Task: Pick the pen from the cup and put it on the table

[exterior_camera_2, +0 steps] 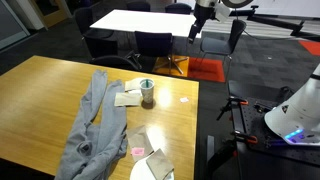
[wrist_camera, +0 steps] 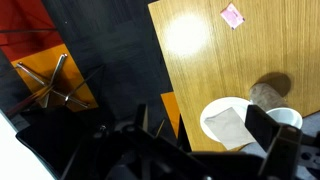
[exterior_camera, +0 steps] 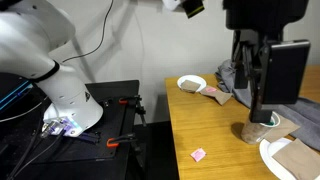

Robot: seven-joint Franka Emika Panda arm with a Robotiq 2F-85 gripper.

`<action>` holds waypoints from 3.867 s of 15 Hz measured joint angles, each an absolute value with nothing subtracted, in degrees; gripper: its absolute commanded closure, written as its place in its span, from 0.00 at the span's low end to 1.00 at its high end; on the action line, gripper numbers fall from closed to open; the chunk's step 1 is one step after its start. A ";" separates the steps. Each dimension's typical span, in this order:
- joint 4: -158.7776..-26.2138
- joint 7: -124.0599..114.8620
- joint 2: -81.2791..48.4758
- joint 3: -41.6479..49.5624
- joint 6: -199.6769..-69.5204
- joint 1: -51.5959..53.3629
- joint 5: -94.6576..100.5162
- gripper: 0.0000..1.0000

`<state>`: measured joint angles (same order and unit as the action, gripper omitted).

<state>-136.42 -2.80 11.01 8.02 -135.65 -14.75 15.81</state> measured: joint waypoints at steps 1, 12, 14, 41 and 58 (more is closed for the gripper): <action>-136.41 -2.80 11.00 8.02 -135.65 -14.75 15.81 0.00; -136.38 -2.76 10.89 8.08 -135.65 -14.48 15.81 0.00; -136.09 -2.76 10.64 8.03 -135.65 -13.90 15.77 0.00; -121.91 -47.08 -8.24 3.65 -135.81 -4.19 5.70 0.00; -111.50 -59.00 -20.77 6.44 -139.32 -1.00 6.03 0.00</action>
